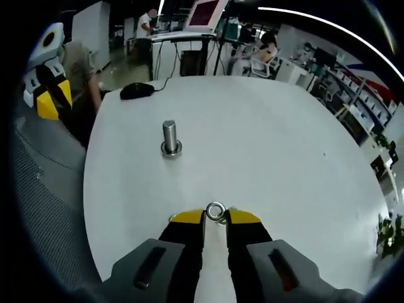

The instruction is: Place the washer onto the threaded stud by aligning its center hole with the stud, sliding it down to the base, and recovering from edge contact or off-axis alignment until the washer reaches the visible bottom stop.

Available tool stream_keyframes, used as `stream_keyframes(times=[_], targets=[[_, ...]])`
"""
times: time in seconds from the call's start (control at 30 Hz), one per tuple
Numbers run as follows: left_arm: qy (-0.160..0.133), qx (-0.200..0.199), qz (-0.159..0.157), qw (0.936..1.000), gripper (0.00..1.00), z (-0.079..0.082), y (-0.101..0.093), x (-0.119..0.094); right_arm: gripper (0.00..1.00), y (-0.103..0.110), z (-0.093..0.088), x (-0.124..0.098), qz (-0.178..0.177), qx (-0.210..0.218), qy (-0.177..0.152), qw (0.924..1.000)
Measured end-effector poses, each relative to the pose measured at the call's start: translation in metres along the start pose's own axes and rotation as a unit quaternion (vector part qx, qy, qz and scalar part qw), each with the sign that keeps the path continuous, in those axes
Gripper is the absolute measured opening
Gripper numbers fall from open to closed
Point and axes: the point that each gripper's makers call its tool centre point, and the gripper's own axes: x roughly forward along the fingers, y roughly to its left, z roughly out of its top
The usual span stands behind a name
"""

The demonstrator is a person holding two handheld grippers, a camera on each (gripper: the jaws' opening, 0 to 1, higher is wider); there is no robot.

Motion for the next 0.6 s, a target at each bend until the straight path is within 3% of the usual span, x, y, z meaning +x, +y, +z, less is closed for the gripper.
stream_keyframes(times=[0.6], targets=[[0.003,0.001,0.001,1.0,0.1,-0.001,0.001,0.0,0.14,-0.017,-0.004,0.003,-0.023,0.033,-0.006,0.9992]])
